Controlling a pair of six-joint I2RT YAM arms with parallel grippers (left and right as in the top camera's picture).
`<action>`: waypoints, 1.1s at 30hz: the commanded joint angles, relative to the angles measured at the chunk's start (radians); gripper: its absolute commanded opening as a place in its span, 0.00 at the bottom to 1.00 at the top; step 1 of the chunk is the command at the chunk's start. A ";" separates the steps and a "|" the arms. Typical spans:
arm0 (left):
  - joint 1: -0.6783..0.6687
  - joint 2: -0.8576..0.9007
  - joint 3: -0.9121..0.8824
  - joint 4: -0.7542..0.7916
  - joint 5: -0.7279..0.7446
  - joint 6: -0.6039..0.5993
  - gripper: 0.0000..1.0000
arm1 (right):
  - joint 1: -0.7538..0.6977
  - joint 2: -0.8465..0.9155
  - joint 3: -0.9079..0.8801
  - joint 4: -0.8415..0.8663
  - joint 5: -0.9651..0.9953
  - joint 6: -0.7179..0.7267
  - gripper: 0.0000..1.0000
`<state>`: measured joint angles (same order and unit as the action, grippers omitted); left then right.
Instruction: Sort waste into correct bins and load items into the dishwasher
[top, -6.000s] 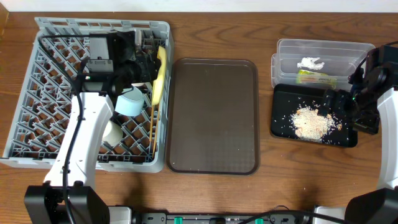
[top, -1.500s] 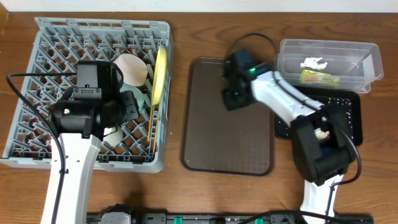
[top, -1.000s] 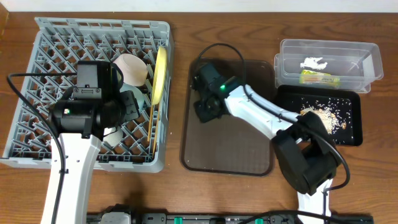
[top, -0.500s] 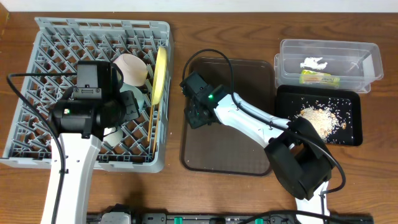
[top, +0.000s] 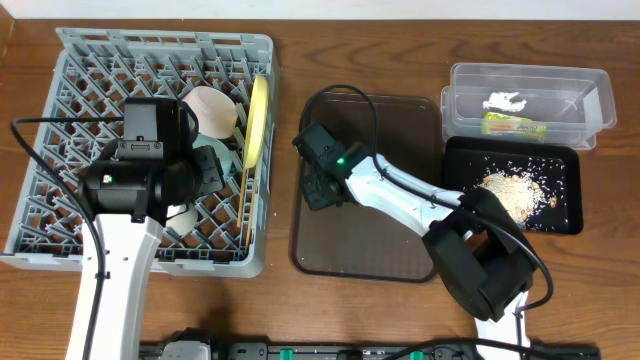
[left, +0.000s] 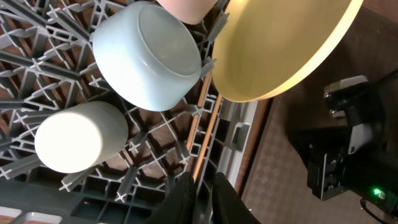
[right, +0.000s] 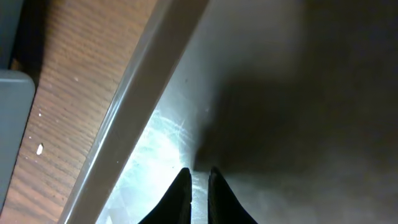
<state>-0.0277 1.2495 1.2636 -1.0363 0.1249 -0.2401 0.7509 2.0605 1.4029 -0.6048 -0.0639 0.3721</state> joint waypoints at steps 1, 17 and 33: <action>0.005 0.006 0.000 -0.002 -0.005 -0.009 0.13 | 0.036 0.003 -0.008 0.010 -0.036 0.016 0.09; 0.005 0.006 0.000 -0.002 -0.005 -0.009 0.14 | 0.162 0.003 -0.008 -0.163 -0.181 0.017 0.10; 0.005 0.006 0.000 -0.002 -0.006 -0.008 0.14 | 0.302 0.003 -0.009 -0.238 -0.180 0.016 0.11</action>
<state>-0.0277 1.2495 1.2636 -1.0363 0.1249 -0.2401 1.0252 2.0609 1.3991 -0.8387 -0.2314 0.3798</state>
